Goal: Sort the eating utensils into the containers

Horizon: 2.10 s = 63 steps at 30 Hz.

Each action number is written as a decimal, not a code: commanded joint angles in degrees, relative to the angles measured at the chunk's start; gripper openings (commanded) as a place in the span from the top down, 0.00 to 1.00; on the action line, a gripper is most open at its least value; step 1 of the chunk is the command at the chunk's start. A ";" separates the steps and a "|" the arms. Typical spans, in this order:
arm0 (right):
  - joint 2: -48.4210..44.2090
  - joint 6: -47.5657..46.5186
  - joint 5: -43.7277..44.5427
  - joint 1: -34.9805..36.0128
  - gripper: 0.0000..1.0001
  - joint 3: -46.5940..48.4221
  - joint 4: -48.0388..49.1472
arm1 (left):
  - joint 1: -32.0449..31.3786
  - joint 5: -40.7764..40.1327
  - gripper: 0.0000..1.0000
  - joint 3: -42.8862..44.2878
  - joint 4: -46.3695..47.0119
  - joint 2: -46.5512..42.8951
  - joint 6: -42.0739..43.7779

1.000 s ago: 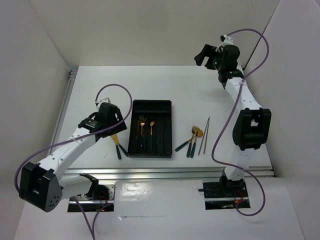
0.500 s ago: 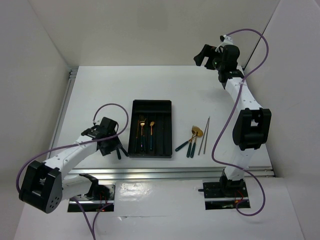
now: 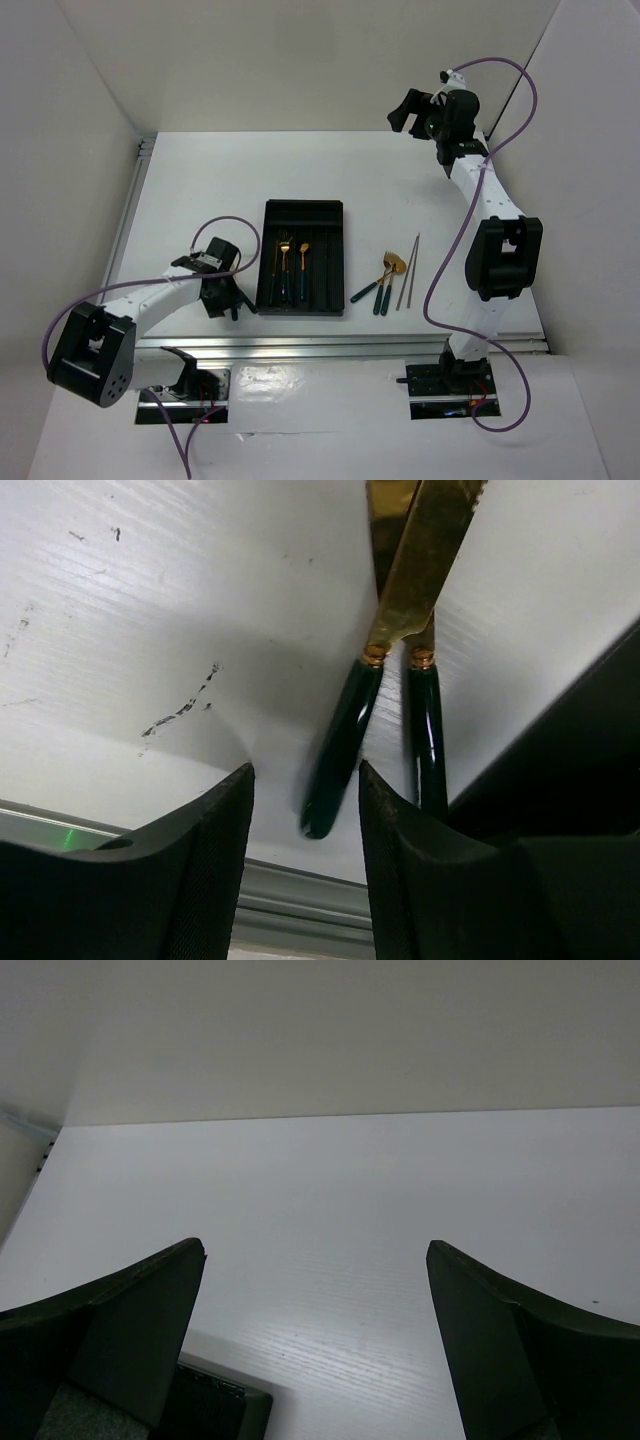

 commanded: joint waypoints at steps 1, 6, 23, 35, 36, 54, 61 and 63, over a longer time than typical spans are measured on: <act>-1.79 -0.03 0.10 -0.35 0.00 1.04 2.43 | 0.26 -0.23 0.48 0.30 -0.52 3.36 -1.74; -1.79 -0.03 0.10 -0.35 0.00 1.04 2.43 | -1.50 -2.87 0.49 1.88 -2.36 5.93 -2.97; -1.18 -0.03 -0.07 -0.35 0.00 1.57 1.90 | -2.03 -2.87 1.00 2.93 -2.89 6.02 -3.51; -1.71 -0.03 -0.95 -0.35 0.00 1.48 2.16 | -3.17 -5.86 1.00 6.36 -6.76 -8.22 -0.26; -1.71 0.49 -0.95 -0.35 0.00 1.48 2.16 | -3.17 -6.38 1.00 6.97 -7.63 -8.22 0.44; -2.06 0.50 -2.09 -0.35 0.00 0.34 3.13 | -3.17 -6.31 0.77 6.02 -6.86 -7.61 -1.74; -2.06 0.50 -2.09 -0.35 0.00 0.87 2.60 | -3.17 -6.92 0.65 2.41 -2.45 -5.68 -7.63; -2.06 0.50 -2.09 -0.35 0.00 0.87 2.60 | -3.17 -8.84 0.65 2.41 -2.45 -5.06 -8.43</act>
